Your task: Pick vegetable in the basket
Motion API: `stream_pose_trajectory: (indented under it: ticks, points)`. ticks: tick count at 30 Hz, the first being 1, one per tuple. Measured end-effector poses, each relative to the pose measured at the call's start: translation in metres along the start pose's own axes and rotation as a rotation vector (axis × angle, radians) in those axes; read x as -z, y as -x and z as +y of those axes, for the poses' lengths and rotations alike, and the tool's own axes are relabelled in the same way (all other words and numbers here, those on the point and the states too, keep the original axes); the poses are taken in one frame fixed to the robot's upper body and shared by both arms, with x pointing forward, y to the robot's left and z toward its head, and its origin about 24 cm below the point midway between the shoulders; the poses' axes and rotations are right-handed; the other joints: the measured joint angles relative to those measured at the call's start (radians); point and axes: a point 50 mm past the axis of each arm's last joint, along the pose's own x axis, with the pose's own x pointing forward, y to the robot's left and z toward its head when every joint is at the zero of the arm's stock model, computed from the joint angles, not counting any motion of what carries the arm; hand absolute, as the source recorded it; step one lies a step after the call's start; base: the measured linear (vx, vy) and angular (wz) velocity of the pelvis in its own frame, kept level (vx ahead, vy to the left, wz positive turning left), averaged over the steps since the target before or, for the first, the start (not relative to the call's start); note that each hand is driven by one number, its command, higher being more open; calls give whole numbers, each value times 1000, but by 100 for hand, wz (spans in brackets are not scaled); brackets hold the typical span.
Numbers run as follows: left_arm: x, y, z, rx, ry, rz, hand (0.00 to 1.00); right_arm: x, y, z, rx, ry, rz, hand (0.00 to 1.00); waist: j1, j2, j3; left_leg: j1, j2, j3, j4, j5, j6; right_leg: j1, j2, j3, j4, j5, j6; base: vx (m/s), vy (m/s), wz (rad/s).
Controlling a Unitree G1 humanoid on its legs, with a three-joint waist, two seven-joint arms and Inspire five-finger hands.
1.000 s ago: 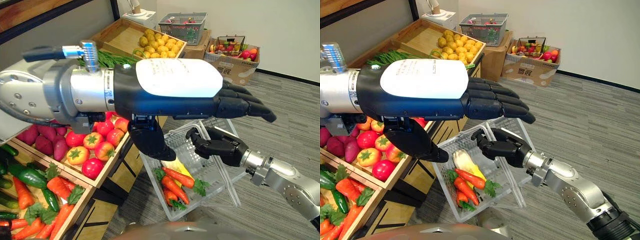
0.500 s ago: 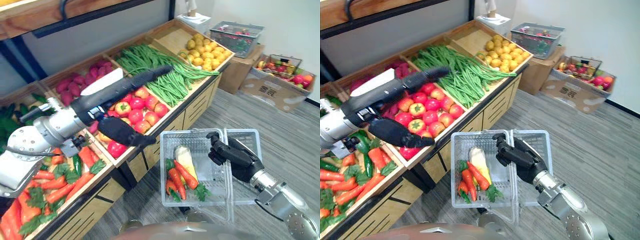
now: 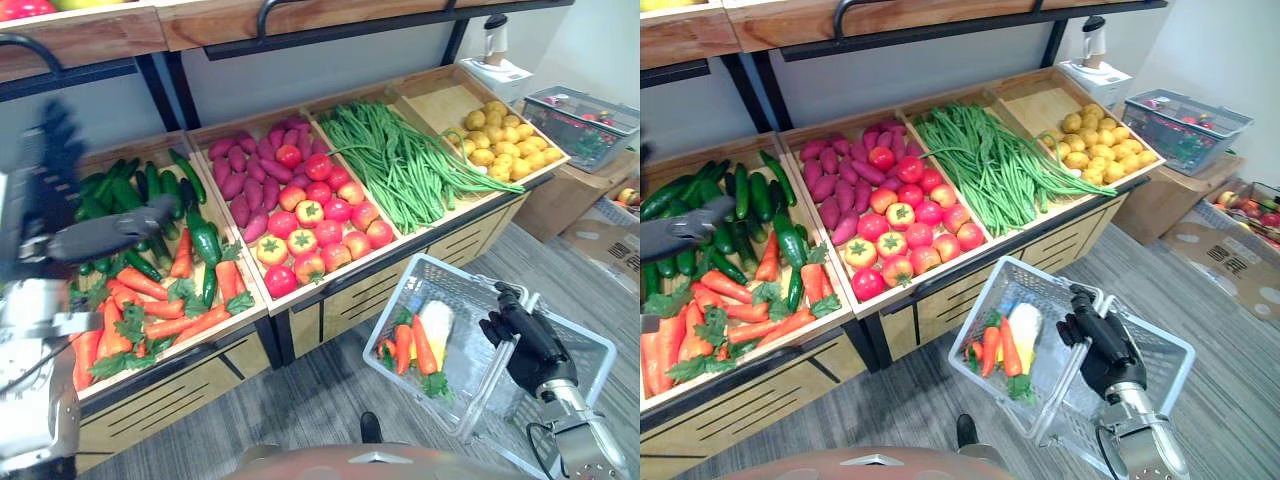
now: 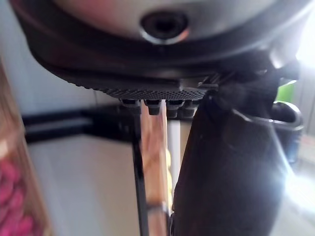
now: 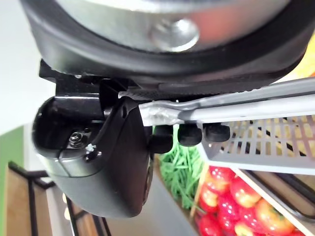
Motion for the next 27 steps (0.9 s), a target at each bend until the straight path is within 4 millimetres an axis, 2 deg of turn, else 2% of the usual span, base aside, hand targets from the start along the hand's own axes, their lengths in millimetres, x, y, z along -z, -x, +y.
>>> stream_pose_trajectory:
  ticks: [3, 4, 6, 7, 8, 10, 12, 13, 15, 16, 17, 18, 20, 22, 24, 27]
  points:
    - [11, 45, 39, -430, -7, 66, 100, 7, 2, -3, 68, -77, -60, 0, 3, 2, -2, 4, 0, -25, -25, 18, -6, 6, 0, -25, 2, -5, -5, -7, 14, 23]
    - [13, 53, 44, -494, -25, 83, 100, 8, 2, -2, 76, -86, -69, 0, 4, 2, -2, 5, 0, -29, -28, 21, -5, 8, 0, -29, 2, -6, -5, -10, 18, 21]
    - [25, 89, 61, -735, -56, 174, 100, 12, -2, -1, 104, -121, -97, 0, 7, 1, -3, 13, -1, -41, -45, 28, -13, 13, -1, -42, 8, -15, -2, -25, 23, 18]
    - [29, 98, 64, -790, -58, 198, 100, 14, -3, 0, 112, -133, -110, 0, 7, 1, -3, 13, -1, -45, -48, 31, -15, 12, -2, -47, 15, -22, -5, -41, 19, 22]
    - [39, 116, 68, -928, -67, 257, 100, 16, -6, 0, 141, -156, -127, 0, 9, 1, -3, 14, 0, -50, -54, 37, -16, 12, -2, -56, 20, -30, -5, -36, 14, 17]
    - [49, 138, 73, -1048, -90, 334, 100, 18, -9, 2, 158, -175, -136, 0, 8, 0, -3, 14, 0, -52, -63, 42, -12, 11, -2, -60, 20, -31, -4, -32, 12, 10]
    - [75, 179, 77, -1195, -84, 507, 100, 21, -10, 0, 200, -199, -153, 0, 6, 2, -5, 15, 0, -59, -76, 51, -13, 11, -3, -67, 20, -31, -4, -25, 16, 9]
    - [82, 189, 76, -1238, -48, 549, 100, 22, -10, -2, 217, -202, -154, 0, 5, 2, -6, 15, -1, -61, -80, 55, -14, 11, -4, -70, 19, -31, -4, -14, 16, 14]
    - [106, 237, 67, -1401, 81, 729, 100, 26, -8, -6, 266, -252, -154, 0, 1, -2, -4, 17, -2, -70, -102, 69, -14, 8, -6, -79, 19, -32, -3, -8, 16, 12]
    - [110, 249, 64, -1437, 101, 775, 100, 28, -7, -8, 279, -258, -153, 0, 1, -5, -4, 20, -4, -71, -109, 72, -11, 9, -6, -80, 18, -32, -4, 6, 15, 4]
    - [117, 271, 56, -1491, 116, 871, 100, 32, -7, -9, 299, -287, -145, 0, 1, -11, -3, 33, -4, -71, -129, 81, -9, 11, -7, -81, 19, -33, -5, 10, 6, 4]
    - [123, 291, 47, -1515, 113, 978, 100, 37, -7, -8, 304, -298, -130, 0, 1, -16, -6, 36, -4, -72, -141, 89, -8, 11, -6, -83, 19, -34, -5, 12, 9, 4]
    - [129, 314, 33, -1514, 112, 1122, 100, 42, -8, -5, 296, -319, -119, 0, 2, -24, -1, 46, -4, -72, -156, 97, -8, 13, -6, -84, 19, -34, -5, 0, 0, 0]
    - [133, 327, 18, -1473, 114, 1240, 100, 45, -9, -2, 285, -334, -114, 0, 2, -27, 4, 53, -4, -75, -166, 102, -8, 18, -8, -89, 19, -37, -6, -9, 17, 8]
    - [139, 330, 5, -1395, 131, 1321, 100, 48, -9, -1, 287, -337, -115, 0, 0, -27, 12, 54, -6, -90, -166, 103, -10, 30, -11, -104, 19, -41, -4, -12, 18, 23]
    - [149, 328, -18, -1159, 137, 1438, 100, 49, -8, -1, 290, -352, -124, 0, 0, -20, 29, 71, -11, -96, -185, 111, -5, 47, -19, -119, 20, -49, 0, -13, 26, 17]
